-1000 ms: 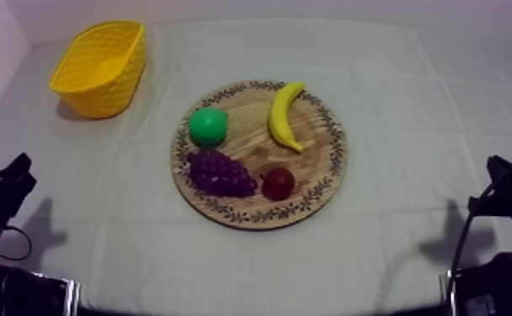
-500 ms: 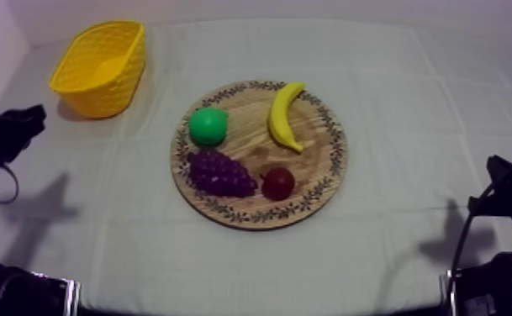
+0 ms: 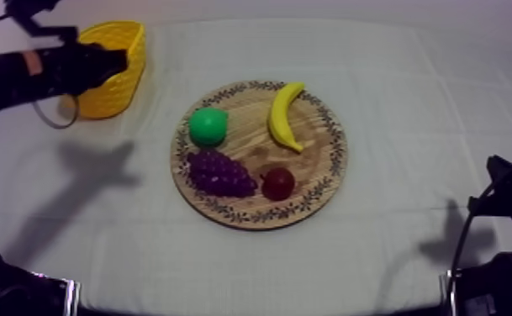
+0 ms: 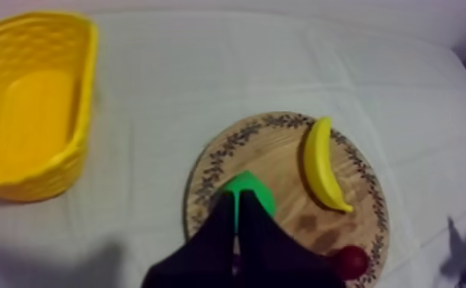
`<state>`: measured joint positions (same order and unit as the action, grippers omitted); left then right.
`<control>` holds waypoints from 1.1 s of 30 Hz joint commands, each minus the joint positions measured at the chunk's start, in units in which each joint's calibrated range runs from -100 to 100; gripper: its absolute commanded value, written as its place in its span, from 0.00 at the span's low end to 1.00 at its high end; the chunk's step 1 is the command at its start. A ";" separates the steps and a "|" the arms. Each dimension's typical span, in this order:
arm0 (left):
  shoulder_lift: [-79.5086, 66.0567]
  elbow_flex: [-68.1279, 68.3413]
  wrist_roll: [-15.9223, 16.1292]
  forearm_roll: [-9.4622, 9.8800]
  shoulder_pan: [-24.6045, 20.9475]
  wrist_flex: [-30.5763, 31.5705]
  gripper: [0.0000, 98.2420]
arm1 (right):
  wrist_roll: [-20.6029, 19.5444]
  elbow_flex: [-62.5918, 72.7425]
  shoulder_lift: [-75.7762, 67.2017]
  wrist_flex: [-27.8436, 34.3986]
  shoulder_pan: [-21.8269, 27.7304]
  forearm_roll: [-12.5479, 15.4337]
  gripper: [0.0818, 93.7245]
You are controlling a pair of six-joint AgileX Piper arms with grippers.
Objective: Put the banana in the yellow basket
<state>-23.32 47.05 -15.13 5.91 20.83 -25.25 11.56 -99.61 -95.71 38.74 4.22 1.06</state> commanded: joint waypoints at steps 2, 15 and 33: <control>10.08 -11.00 -0.28 -0.02 2.31 -2.65 0.00 | -0.01 -0.05 -0.05 -0.03 0.00 -0.01 0.00; 31.58 -46.84 2.20 -2.08 9.75 -20.42 0.00 | 0.04 -0.05 -0.05 -0.03 0.00 -0.01 0.00; 51.15 -78.61 5.01 -5.21 13.08 -37.71 0.00 | 0.00 -0.05 -0.05 -0.03 0.00 -0.01 0.00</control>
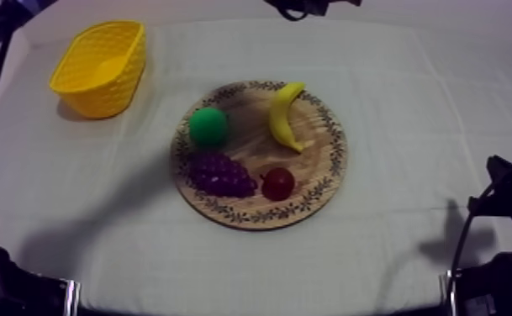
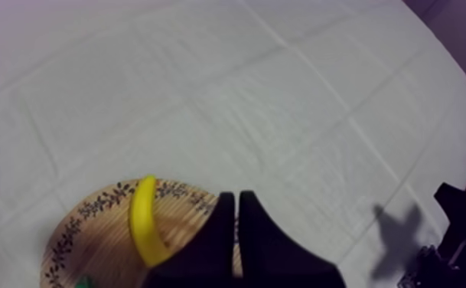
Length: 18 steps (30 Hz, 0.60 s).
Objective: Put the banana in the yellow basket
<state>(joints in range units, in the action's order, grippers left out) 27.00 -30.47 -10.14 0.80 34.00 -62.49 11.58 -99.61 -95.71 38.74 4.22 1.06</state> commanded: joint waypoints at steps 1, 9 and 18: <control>1.36 -1.12 0.00 -0.23 -0.30 -0.97 0.00 | -0.03 -0.05 -0.05 -0.03 0.00 -0.01 0.00; 4.54 2.39 -0.64 0.18 -1.96 -3.77 0.01 | -0.03 -0.05 -0.05 -0.03 0.00 -0.01 0.00; 6.13 7.78 -1.22 1.33 -3.56 -5.89 0.01 | -0.03 -0.05 -0.05 -0.03 0.00 -0.01 0.00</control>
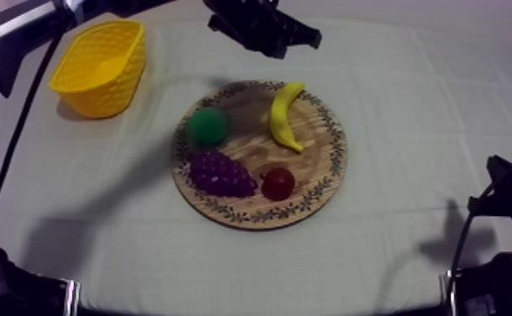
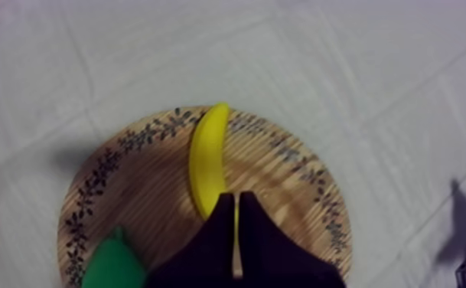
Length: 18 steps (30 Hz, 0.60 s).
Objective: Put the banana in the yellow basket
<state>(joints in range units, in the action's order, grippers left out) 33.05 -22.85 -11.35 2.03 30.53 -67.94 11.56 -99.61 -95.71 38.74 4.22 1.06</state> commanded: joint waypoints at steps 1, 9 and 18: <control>0.29 0.40 -0.01 0.18 -0.22 -0.90 0.01 | -0.01 -0.05 -0.05 -0.03 0.00 -0.01 0.00; 1.94 2.71 0.22 0.27 -0.62 -2.02 0.01 | -0.01 -0.05 -0.05 -0.03 0.00 -0.01 0.00; 3.47 3.37 -0.03 0.00 -0.08 -2.31 0.01 | -0.01 -0.05 -0.05 -0.03 0.00 -0.01 0.00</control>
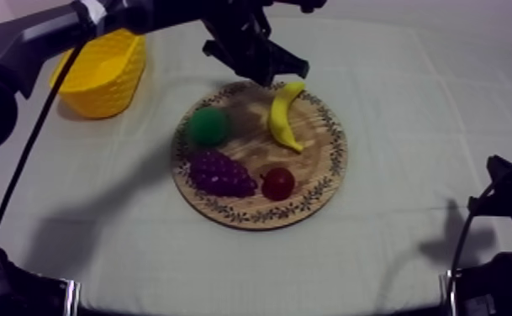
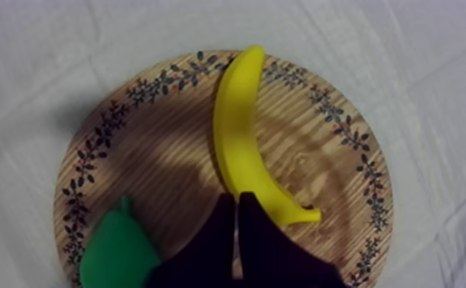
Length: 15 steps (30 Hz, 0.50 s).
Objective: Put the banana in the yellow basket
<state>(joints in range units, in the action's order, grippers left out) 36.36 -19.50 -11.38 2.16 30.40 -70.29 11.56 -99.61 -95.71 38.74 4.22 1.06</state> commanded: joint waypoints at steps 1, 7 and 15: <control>0.28 0.10 0.04 -0.26 0.11 0.20 0.01 | -0.01 -0.05 -0.05 -0.03 0.00 -0.01 0.00; 0.20 2.14 0.39 -1.31 0.35 2.10 0.03 | -0.01 -0.05 -0.05 -0.03 0.00 -0.01 0.00; -0.28 3.82 0.75 -2.04 0.66 3.09 0.17 | -0.01 -0.05 -0.05 -0.03 0.00 -0.01 0.00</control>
<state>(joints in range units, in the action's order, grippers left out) 36.15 -15.78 -10.64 0.00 31.03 -67.29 11.56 -99.61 -95.71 38.74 4.22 1.06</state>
